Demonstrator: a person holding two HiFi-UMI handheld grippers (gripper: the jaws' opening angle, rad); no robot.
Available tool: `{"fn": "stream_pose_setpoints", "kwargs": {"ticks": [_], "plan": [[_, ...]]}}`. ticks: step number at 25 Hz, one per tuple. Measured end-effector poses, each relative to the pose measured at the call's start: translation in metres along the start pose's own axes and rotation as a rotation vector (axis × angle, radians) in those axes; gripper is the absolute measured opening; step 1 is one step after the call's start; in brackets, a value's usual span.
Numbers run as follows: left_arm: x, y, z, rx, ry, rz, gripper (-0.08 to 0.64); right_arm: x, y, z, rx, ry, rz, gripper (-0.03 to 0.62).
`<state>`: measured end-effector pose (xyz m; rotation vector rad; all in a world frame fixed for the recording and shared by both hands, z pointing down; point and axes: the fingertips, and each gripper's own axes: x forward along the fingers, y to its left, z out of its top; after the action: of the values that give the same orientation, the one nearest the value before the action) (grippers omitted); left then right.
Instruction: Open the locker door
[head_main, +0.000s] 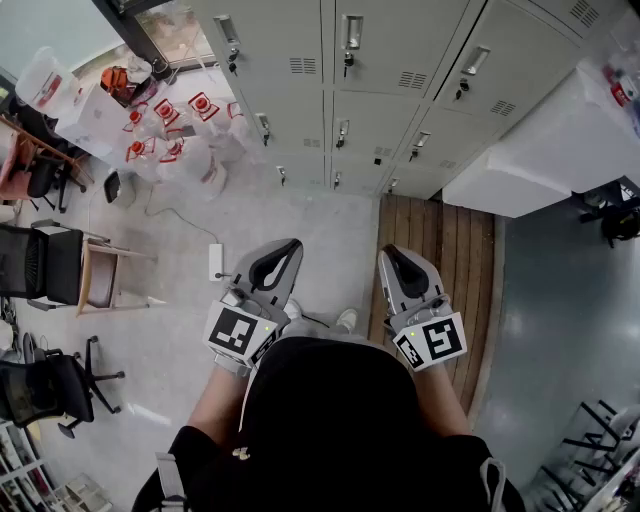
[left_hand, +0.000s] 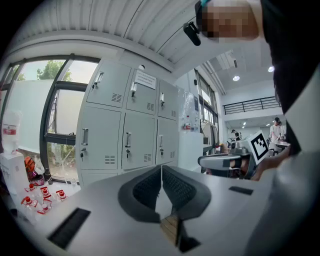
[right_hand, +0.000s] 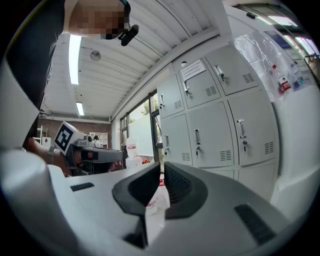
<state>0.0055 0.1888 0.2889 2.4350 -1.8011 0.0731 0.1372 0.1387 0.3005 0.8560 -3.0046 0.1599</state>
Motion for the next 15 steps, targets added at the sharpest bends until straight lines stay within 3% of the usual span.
{"fn": "stream_pose_setpoints", "kwargs": {"ticks": [3,10,15], "plan": [[-0.012,0.015,-0.010,0.014,0.036,-0.007,0.025,0.012,0.013,0.000,0.001,0.006,-0.007,0.044],[-0.031,0.051,-0.013,-0.002,0.034,-0.036,0.025,0.048,0.055,-0.003,-0.016,0.028,0.007,0.044],[-0.046,0.087,-0.013,-0.013,-0.007,-0.057,0.025,0.076,0.079,-0.004,0.060,0.013,-0.010,0.046]]}}
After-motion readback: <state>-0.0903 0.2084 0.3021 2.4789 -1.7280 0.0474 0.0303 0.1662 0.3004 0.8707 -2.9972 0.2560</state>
